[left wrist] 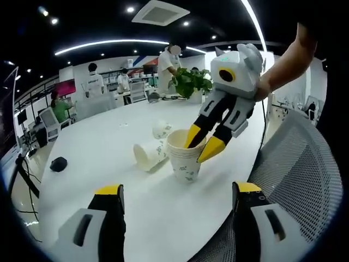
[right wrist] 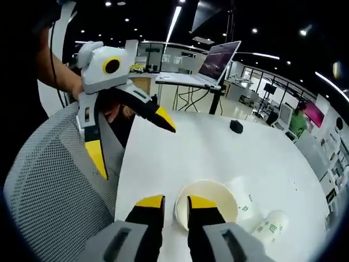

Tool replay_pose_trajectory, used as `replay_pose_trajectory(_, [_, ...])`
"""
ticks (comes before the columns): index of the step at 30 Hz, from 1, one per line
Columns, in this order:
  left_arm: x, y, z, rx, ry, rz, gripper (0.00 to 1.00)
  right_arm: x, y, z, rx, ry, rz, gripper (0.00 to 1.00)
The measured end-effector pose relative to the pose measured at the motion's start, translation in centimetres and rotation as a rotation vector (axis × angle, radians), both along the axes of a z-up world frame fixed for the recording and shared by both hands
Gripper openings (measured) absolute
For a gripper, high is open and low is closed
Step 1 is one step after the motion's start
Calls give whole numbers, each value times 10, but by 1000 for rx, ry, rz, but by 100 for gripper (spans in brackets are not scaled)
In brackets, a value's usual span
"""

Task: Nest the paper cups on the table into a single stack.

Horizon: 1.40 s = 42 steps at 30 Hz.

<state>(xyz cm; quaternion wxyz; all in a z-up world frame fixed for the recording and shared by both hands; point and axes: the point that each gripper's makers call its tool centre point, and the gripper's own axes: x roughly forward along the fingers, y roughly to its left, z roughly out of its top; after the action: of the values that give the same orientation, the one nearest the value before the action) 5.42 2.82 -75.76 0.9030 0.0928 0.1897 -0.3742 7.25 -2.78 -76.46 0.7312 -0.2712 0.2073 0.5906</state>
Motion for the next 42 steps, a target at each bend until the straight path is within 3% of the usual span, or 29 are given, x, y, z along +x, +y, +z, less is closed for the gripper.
replay_pose_trajectory(9, [0, -2, 2, -20, 16, -20, 79, 7, -15, 26, 92, -4, -133, 23])
replay_pose_trajectory(15, [12, 7, 3, -41, 35, -7, 75, 7, -30, 35, 128, -22, -218, 28])
replay_pose_trajectory(21, [36, 11, 7, -50, 38, -8, 69, 8, -46, 40, 173, -25, -317, 36])
replay_pose_trajectory(28, [69, 1, 11, -91, 53, -26, 61, 8, -73, 48, 261, -35, -444, 42])
replay_pose_trajectory(33, [93, 2, 5, -137, 86, -23, 52, 7, -97, 44, 284, -43, -539, 48])
replay_pose_trajectory(42, [119, -10, 1, -167, 107, -7, 35, 1, -137, 37, 279, -63, -681, 55])
